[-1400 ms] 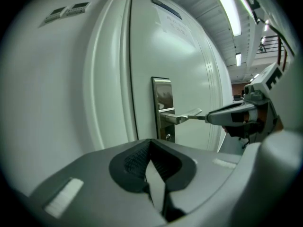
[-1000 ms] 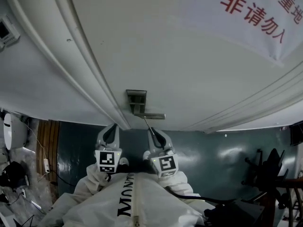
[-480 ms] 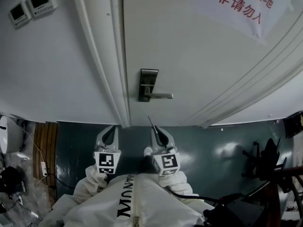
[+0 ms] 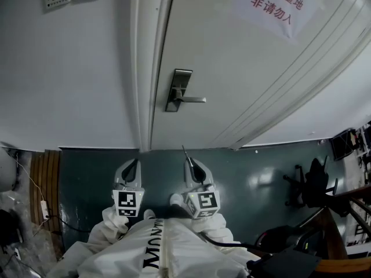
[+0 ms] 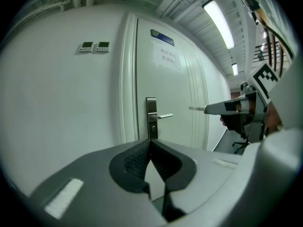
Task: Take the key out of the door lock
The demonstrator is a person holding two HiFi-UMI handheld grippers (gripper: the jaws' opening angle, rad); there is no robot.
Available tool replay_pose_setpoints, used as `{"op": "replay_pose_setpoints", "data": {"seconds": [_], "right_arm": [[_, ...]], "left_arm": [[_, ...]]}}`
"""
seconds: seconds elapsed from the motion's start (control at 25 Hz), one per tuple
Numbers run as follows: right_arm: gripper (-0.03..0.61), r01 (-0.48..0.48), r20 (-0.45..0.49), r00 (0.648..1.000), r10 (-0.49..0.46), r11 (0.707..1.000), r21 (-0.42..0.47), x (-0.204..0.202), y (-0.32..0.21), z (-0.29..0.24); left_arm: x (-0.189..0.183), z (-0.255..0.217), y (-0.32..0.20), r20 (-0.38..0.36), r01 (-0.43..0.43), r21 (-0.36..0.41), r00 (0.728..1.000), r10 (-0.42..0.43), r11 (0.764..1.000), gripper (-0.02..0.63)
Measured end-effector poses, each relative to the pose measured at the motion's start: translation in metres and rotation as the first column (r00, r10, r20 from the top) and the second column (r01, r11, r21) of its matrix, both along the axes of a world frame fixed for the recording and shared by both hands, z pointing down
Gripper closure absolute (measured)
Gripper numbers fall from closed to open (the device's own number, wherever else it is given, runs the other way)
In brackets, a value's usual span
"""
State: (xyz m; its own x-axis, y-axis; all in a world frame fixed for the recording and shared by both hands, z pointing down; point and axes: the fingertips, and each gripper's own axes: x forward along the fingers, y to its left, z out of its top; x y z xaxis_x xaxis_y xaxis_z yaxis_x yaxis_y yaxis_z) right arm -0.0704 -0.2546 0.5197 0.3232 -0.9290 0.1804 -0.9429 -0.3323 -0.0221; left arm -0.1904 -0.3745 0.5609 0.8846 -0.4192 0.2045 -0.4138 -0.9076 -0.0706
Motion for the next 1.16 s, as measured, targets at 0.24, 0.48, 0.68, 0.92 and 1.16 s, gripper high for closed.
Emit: {"op": "replay_pose_setpoints", "data": {"seconds": [0.24, 0.48, 0.68, 0.92, 1.16], "right_arm": [[0.561, 0.013, 0.003, 1.0, -0.013, 1.0, -0.005, -0.011, 0.016, 0.003], [0.56, 0.029, 0.007, 1.0, -0.029, 1.0, 0.012, -0.011, 0.026, 0.003], [0.56, 0.026, 0.016, 1.0, -0.026, 0.999, 0.03, -0.005, 0.036, -0.001], [0.56, 0.031, 0.009, 0.999, -0.031, 0.998, 0.05, -0.003, 0.044, -0.005], [0.56, 0.038, 0.006, 0.999, -0.039, 0.998, 0.053, -0.004, 0.047, -0.005]], "left_arm": [[-0.009, -0.004, 0.018, -0.001, 0.012, 0.012, 1.0, -0.012, 1.0, 0.614], [-0.009, -0.007, 0.035, 0.01, 0.02, 0.018, 1.0, -0.021, 1.0, 0.614], [-0.002, -0.013, 0.048, 0.007, 0.014, 0.038, 1.0, -0.014, 0.999, 0.614], [0.001, -0.02, 0.058, 0.0, 0.012, 0.056, 1.0, -0.012, 0.998, 0.614], [0.0, -0.022, 0.061, -0.006, 0.019, 0.052, 1.0, -0.019, 0.998, 0.614]]}}
